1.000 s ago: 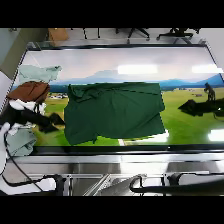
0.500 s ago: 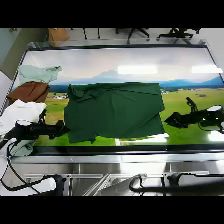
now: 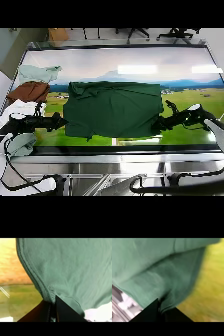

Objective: Fold the shirts.

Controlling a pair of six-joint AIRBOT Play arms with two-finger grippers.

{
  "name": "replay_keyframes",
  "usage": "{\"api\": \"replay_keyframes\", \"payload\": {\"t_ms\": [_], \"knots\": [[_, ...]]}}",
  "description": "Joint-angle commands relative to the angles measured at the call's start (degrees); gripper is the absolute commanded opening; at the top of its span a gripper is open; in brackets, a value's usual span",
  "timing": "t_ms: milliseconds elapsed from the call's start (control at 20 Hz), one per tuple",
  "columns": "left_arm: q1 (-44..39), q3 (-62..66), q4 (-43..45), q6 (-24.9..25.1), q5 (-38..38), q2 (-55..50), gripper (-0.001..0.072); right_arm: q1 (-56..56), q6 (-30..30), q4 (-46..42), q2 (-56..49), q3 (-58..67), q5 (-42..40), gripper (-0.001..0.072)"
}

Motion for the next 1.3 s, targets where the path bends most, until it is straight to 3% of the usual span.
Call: {"api": "replay_keyframes", "payload": {"t_ms": [0, 100, 200, 350, 500, 700, 900, 1050, 1250], "knots": [[0.1, 1.4, -0.3, 1.0, -3.3, 0.2, 0.0016, 1.4, -0.4, 0.4, 3.0, 1.1, 3.2, 0.0015], [0.0, 5.6, -1.6, 1.2, -8.2, 3.7, 0.0015, -0.2, 0.1, 3.7, 9.0, 5.9, 7.4, 0.0015], [0.1, 13.1, -9.0, 2.0, -14.9, 11.6, 0.0015, -3.6, 0.0, 12.1, 17.1, 15.0, 11.0, 0.0014], [0.2, 27.6, -19.1, 1.9, -17.3, 26.3, 0.0015, -10.8, 0.0, 16.9, 29.2, 32.9, 8.6, 0.0015], [2.2, 45.3, -19.2, 0.0, -16.4, 36.7, 0.0015, -16.5, 0.0, 16.5, 36.5, 47.4, 2.6, 0.0015], [13.3, 63.4, -16.0, -1.6, -14.7, 42.8, 0.0015, -17.0, 1.4, 13.2, 38.7, 58.6, -2.0, 0.0015], [9.4, 67.6, -1.6, -6.1, -15.6, 40.0, 0.0015, -15.5, 1.4, 8.0, 37.3, 59.5, -0.8, 0.0016], [2.0, 59.2, -1.3, -4.5, -18.2, 34.1, 0.0015, -15.5, 0.0, 11.8, 32.1, 51.2, 1.7, 0.0015], [-8.9, 43.1, 0.6, -1.5, -9.5, 20.4, 0.0015, -12.0, -4.0, 14.1, 18.7, 34.1, -2.6, 0.0014]]}}
